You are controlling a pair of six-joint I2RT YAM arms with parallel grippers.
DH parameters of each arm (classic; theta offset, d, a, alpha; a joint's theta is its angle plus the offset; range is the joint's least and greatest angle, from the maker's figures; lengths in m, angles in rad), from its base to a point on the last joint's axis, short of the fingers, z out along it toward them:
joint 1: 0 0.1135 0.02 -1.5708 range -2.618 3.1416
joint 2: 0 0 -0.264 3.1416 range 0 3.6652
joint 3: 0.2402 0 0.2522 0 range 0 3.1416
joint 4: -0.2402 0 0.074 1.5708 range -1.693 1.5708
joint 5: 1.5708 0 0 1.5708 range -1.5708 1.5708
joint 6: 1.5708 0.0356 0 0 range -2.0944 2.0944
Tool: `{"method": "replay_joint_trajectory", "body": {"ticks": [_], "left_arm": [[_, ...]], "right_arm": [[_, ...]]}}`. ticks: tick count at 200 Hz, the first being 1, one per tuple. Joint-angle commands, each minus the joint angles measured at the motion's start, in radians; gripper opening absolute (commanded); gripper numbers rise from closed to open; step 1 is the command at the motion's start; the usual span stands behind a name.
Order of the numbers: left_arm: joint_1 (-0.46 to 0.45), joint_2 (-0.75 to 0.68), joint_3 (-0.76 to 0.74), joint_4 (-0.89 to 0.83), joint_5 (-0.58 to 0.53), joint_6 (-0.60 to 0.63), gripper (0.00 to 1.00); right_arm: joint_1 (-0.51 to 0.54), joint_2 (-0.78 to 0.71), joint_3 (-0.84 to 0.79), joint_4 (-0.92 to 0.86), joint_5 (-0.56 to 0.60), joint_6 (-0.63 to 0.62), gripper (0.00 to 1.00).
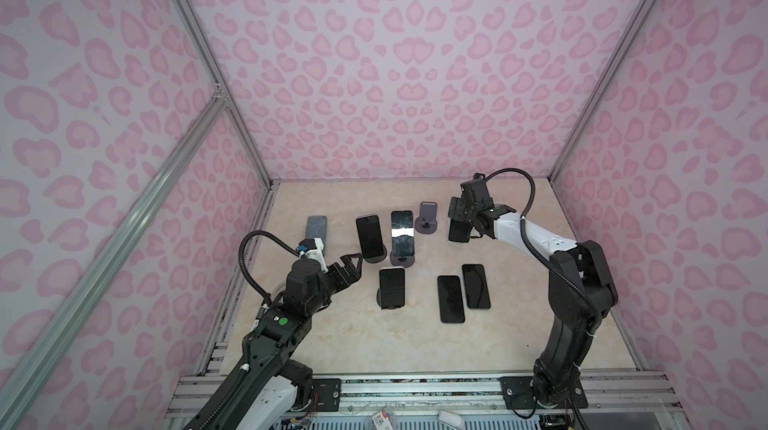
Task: Remove the phone from the phone stand
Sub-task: 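Lower the right gripper and close it on the teal-edged phone's top edge, then lift the teal-edged phone off the white stand and pull it nearer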
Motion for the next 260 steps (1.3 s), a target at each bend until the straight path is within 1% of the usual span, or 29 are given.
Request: {"method": "replay_joint_trajectory", "body": {"ticks": [1,59,95,119,156,166,193,216,260], "left_arm": [[0.0,0.009,0.0,0.039,0.019,-0.002,0.96],[0.0,0.007,-0.006,0.057,0.009,-0.002,0.96],[0.0,0.009,-0.013,0.058,0.011,-0.002,0.96],[0.0,0.004,-0.014,0.061,0.012,-0.002,0.96],[0.0,0.002,-0.017,0.063,0.011,-0.005,0.96],[0.0,0.004,-0.016,0.063,0.011,-0.004,0.96],[0.0,0.009,-0.016,0.062,0.014,-0.002,0.96],[0.0,0.017,-0.016,0.073,0.011,0.001,0.96],[0.0,0.044,-0.004,0.074,0.018,0.014,0.96]], "right_arm": [[0.0,0.019,-0.009,0.016,-0.012,-0.004,0.89],[0.0,0.006,-0.035,0.028,-0.053,-0.015,0.89],[0.006,-0.022,-0.086,0.06,-0.075,-0.005,0.9],[0.014,-0.018,-0.098,0.073,-0.05,0.006,0.94],[0.024,0.047,-0.048,0.069,-0.022,0.042,0.94],[0.028,0.055,-0.042,0.073,-0.005,0.049,0.92],[0.035,0.057,-0.048,0.071,0.075,0.074,0.85],[0.035,0.064,-0.054,0.079,0.124,0.08,0.83],[0.035,0.07,-0.058,0.1,0.088,0.049,0.74]]}}
